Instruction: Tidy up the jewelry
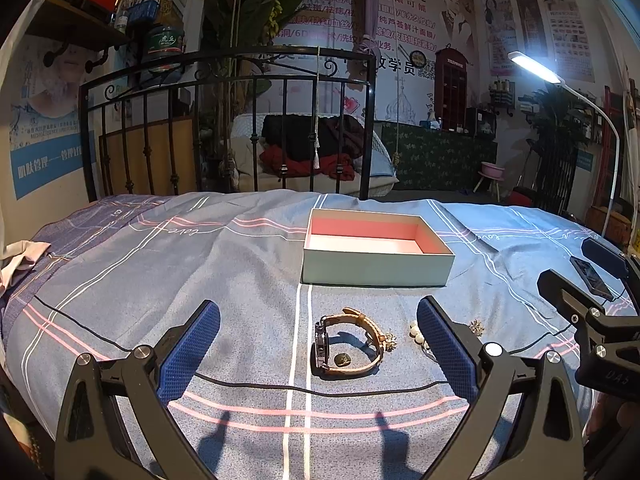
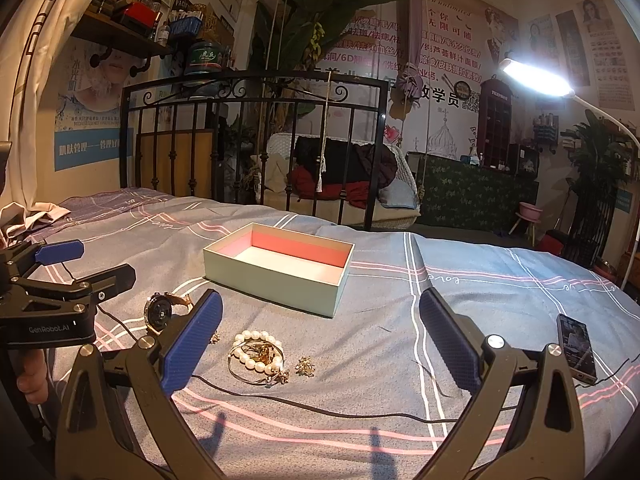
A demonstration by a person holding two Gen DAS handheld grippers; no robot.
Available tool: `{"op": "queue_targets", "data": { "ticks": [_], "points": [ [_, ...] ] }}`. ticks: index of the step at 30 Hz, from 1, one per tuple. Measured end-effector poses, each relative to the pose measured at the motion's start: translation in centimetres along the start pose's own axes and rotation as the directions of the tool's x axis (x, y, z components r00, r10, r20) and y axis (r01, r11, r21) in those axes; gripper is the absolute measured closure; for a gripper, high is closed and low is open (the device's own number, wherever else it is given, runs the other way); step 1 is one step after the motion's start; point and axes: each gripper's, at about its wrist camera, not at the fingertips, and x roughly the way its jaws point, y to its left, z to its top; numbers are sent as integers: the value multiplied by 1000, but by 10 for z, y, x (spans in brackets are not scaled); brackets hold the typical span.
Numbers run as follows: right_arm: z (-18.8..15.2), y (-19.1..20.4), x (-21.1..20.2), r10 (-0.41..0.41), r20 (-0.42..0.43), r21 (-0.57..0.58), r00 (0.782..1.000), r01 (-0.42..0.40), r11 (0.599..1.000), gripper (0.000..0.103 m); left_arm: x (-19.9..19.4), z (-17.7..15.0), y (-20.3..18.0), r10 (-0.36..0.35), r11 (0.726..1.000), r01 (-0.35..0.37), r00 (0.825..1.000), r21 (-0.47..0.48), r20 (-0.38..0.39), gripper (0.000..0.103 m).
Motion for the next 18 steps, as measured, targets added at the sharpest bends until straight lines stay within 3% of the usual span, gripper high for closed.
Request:
{"op": "queue_targets", "data": {
  "ticks": [18],
  "points": [
    [0, 0, 0, 2, -3, 2, 1000, -2, 1000, 6, 0, 0, 0, -1, 1000, 1, 1000, 1, -1, 7]
  ]
}}
